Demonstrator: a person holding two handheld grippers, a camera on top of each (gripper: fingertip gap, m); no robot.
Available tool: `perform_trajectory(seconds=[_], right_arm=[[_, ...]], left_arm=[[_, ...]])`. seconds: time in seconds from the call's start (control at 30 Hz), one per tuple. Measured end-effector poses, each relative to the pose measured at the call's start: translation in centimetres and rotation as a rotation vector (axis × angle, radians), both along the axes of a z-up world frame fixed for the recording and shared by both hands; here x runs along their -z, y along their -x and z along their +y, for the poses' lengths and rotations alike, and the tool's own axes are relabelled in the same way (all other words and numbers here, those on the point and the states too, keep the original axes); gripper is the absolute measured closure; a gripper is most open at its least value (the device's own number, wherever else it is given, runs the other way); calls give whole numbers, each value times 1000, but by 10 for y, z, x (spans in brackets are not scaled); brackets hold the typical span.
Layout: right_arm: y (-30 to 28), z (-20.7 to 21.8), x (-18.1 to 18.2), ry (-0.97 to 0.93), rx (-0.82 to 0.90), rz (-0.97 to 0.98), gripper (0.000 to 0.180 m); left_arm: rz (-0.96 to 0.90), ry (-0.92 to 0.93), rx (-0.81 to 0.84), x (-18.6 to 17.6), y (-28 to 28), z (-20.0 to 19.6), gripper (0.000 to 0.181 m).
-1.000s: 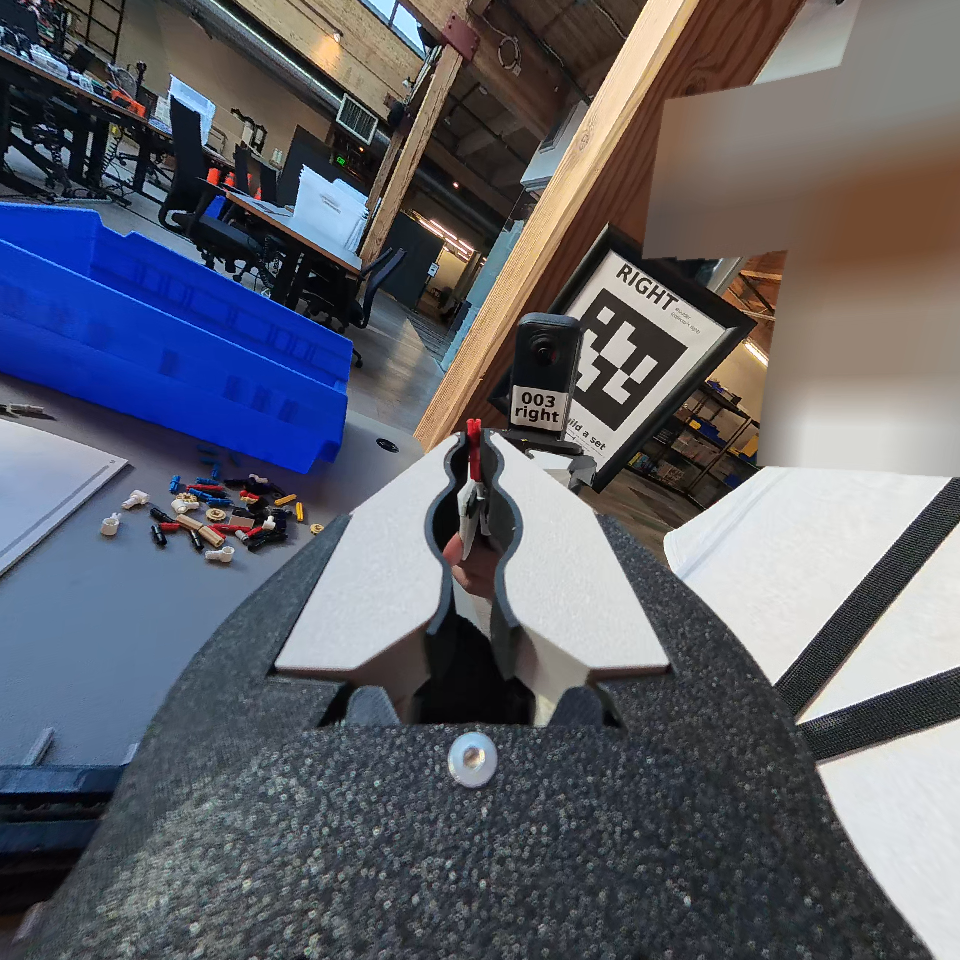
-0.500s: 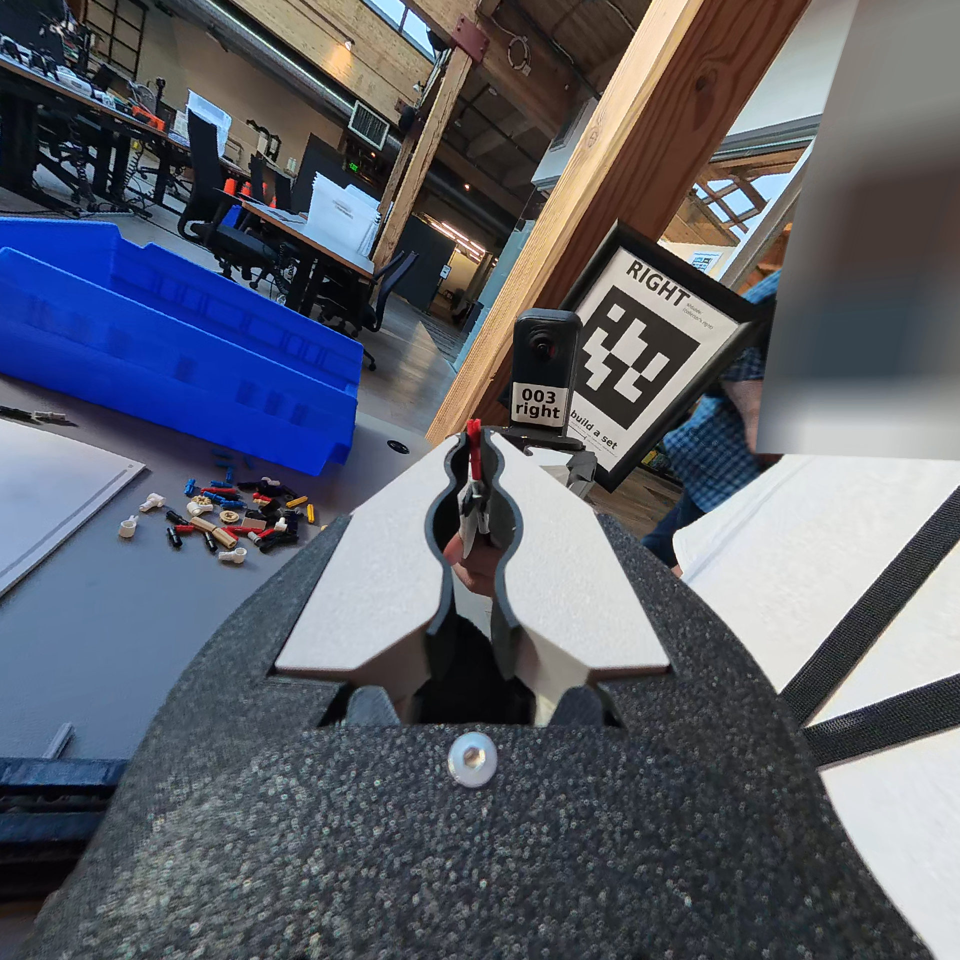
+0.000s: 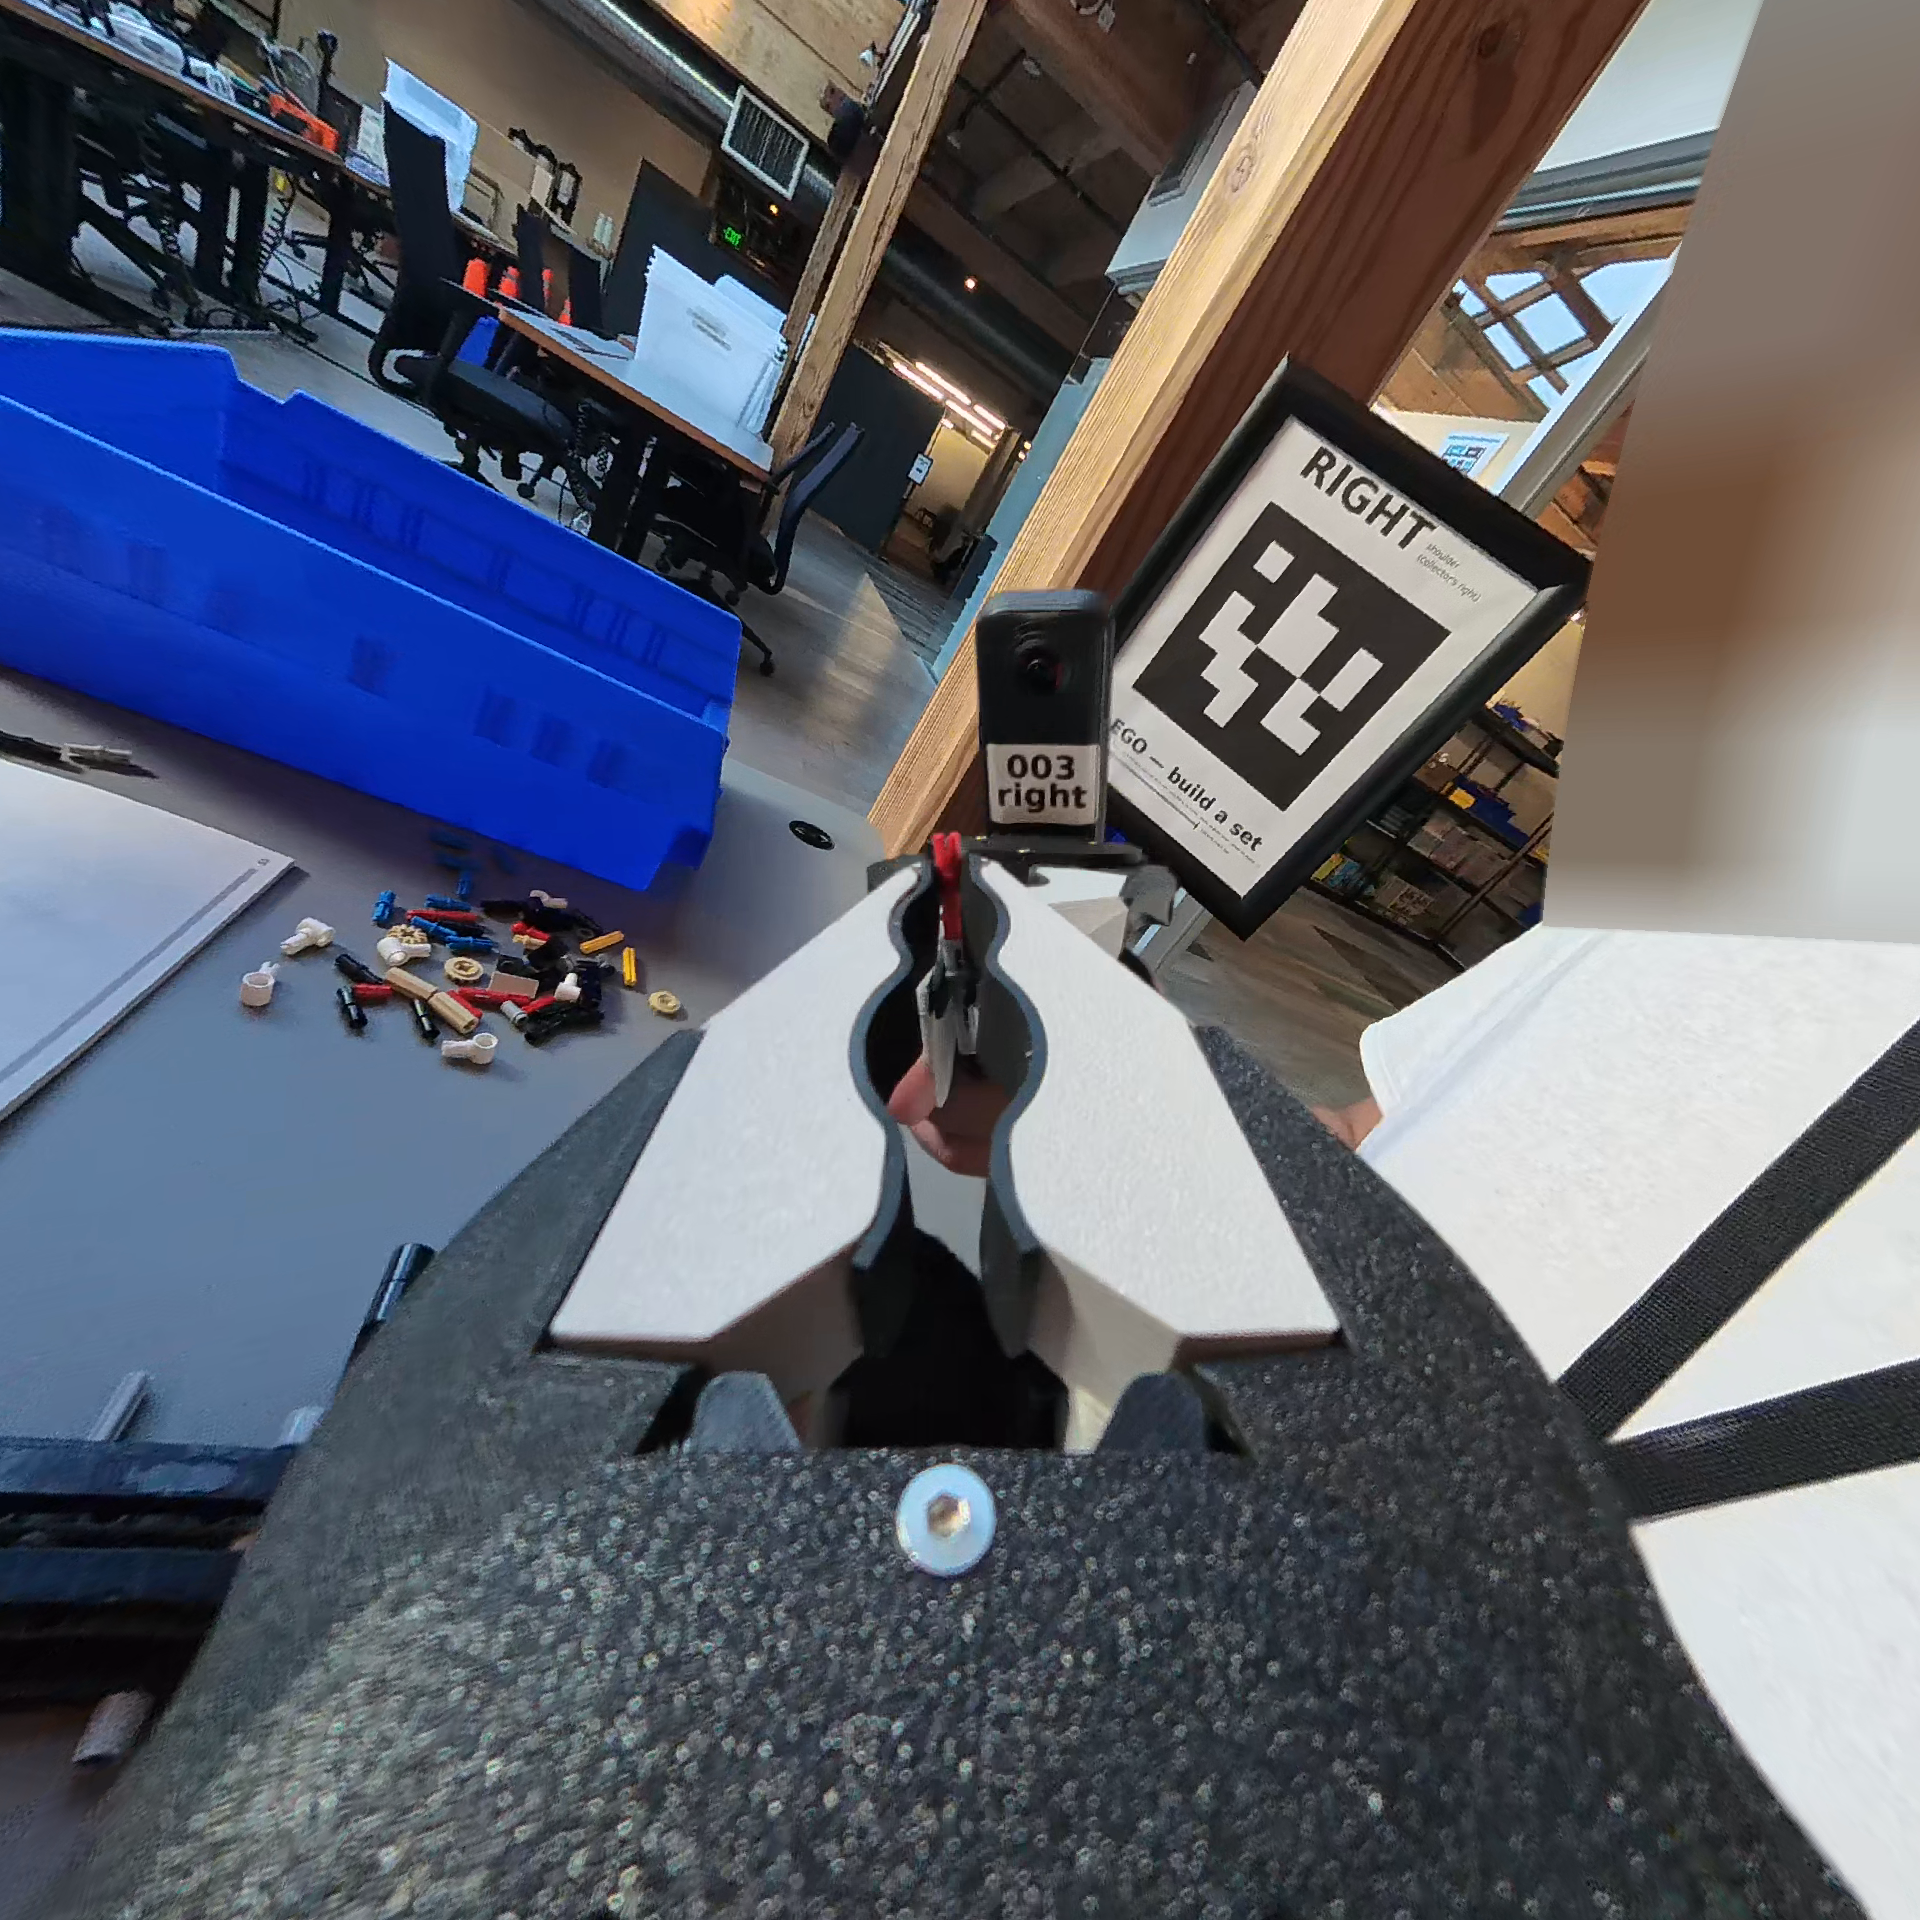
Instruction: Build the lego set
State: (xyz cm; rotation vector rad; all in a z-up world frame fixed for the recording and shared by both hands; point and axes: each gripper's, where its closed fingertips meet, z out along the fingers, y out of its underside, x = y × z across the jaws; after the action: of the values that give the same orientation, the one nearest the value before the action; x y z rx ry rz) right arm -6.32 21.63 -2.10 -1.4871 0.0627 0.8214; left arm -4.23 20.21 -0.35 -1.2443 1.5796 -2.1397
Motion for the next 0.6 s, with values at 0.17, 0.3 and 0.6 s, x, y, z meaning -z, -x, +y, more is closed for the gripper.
perform_trajectory(seconds=[0.17, 0.3, 0.6], right_arm=[[-2, -1, 22, 84, 88, -363, 175], [-3, -5, 42, 148, 103, -748, 176], [2, -8, 67, 139, 57, -1255, 175]], left_arm=[[45, -165, 42, 16, 8, 1, 179], [78, -489, 92, 36, 21, 3, 163], [-20, -1158, 201, 70, 36, 7, 174]])
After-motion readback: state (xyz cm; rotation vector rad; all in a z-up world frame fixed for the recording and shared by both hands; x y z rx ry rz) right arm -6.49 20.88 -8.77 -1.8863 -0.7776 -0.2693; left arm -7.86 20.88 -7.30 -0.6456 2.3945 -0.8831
